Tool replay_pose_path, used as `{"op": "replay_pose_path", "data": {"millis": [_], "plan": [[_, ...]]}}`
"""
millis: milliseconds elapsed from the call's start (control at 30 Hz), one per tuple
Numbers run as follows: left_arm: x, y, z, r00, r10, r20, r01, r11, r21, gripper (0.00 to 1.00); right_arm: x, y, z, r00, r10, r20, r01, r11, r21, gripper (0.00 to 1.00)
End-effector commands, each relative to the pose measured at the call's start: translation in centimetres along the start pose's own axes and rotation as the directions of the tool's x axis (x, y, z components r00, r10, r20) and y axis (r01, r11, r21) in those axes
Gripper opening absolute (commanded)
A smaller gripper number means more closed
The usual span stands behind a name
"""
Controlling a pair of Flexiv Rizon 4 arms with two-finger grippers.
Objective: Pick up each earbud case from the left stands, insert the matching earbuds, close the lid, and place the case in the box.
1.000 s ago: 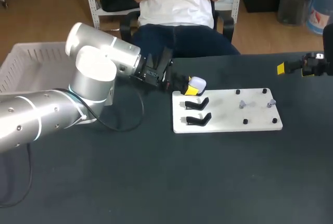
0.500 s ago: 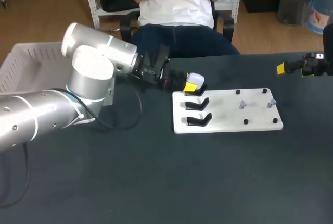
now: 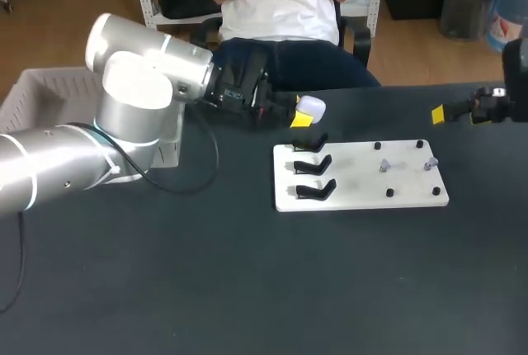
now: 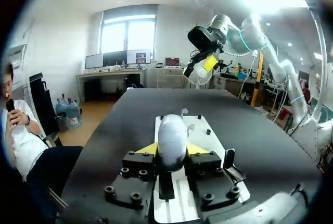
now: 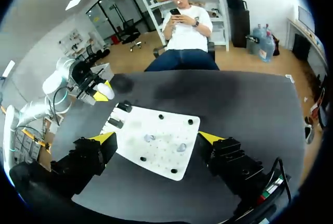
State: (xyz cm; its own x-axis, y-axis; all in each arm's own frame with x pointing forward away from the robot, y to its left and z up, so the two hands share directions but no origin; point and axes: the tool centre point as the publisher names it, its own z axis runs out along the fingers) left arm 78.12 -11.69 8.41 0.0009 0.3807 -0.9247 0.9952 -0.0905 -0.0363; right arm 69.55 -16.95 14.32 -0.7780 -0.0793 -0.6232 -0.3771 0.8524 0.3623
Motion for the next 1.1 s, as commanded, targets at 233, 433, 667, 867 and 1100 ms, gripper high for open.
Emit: {"op": "replay_pose_path", "data": {"millis": [233,433,667,867,1100], "plan": [[-3.2,-1.5,0.8,0.999,0.029,-0.022,-0.031,0.993,-0.111,0.00,-1.3,3.0,4.3,0.998,-0.019,-0.067,0.022,0.999,0.040,1.00],[-3.7,-1.5,1.7,0.997,0.054,-0.059,-0.061,0.990,-0.128,0.00,-1.8,4.8,6.1,0.994,-0.047,-0.101,0.047,0.999,0.003,1.00],[-3.9,-1.7,2.4,0.997,0.062,-0.053,-0.068,0.991,-0.119,0.00,-2.2,6.0,7.4,0.987,-0.073,-0.143,0.070,0.997,-0.021,1.00],[-4.1,-2.1,2.8,0.995,0.079,-0.060,-0.086,0.989,-0.120,0.00,-2.7,6.7,8.1,0.982,-0.093,-0.167,0.088,0.995,-0.037,1.00],[-4.5,-2.5,2.9,0.994,0.100,-0.050,-0.105,0.990,-0.098,0.00,-2.9,7.2,9.0,0.979,-0.099,-0.178,0.092,0.994,-0.051,1.00]]}}
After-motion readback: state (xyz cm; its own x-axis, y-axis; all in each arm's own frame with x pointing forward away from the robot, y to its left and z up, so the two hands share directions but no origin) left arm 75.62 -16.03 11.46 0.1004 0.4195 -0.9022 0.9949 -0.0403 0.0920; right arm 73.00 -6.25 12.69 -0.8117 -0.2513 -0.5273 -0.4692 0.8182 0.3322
